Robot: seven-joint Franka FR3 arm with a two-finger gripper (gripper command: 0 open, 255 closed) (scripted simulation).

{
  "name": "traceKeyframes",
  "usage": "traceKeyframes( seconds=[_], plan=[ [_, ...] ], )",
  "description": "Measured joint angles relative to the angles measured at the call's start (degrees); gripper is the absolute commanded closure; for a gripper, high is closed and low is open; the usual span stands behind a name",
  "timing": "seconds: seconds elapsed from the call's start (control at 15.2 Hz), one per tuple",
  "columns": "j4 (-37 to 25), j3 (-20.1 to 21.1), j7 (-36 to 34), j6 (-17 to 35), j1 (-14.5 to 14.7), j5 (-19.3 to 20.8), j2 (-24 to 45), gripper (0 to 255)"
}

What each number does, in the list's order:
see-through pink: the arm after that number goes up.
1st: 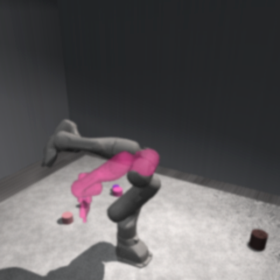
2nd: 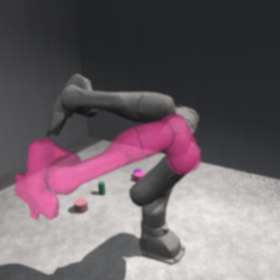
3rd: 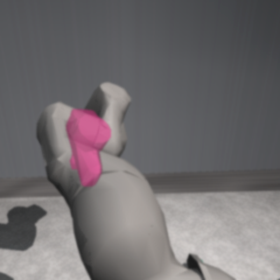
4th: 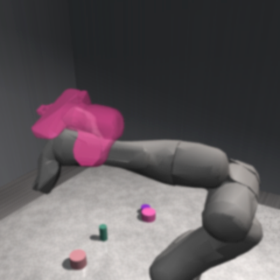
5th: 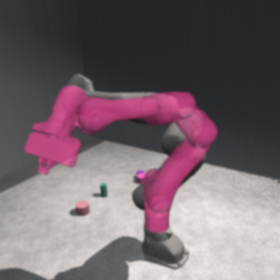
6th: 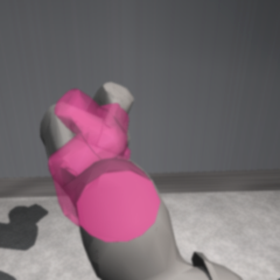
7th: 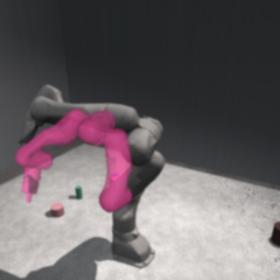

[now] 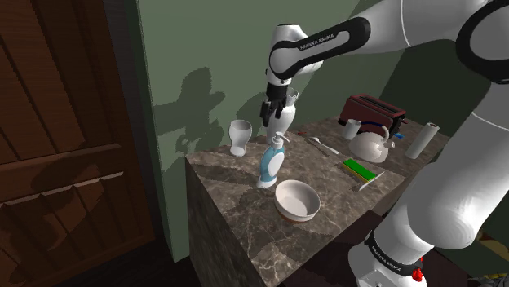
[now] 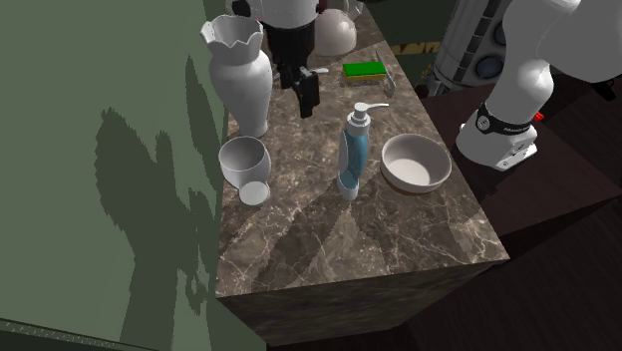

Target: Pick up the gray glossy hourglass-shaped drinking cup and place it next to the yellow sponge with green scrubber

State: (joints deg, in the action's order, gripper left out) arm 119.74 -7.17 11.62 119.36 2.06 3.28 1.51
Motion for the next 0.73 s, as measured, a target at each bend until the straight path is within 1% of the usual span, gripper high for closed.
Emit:
traceKeyframes(
  seconds=[0.2,0.53,0.66,0.73],
  plan=[
    [-5.8,0.0,1.2,1.7,-0.2,-1.0,6.6,0],
    [-16.5,0.4,2.7,3.0,-0.7,-2.5,17.3,0],
    [-21.9,0.7,3.3,2.9,-1.0,-3.1,22.0,0],
    [-23.0,0.7,3.4,3.2,-1.1,-3.2,23.3,0]
  ],
)
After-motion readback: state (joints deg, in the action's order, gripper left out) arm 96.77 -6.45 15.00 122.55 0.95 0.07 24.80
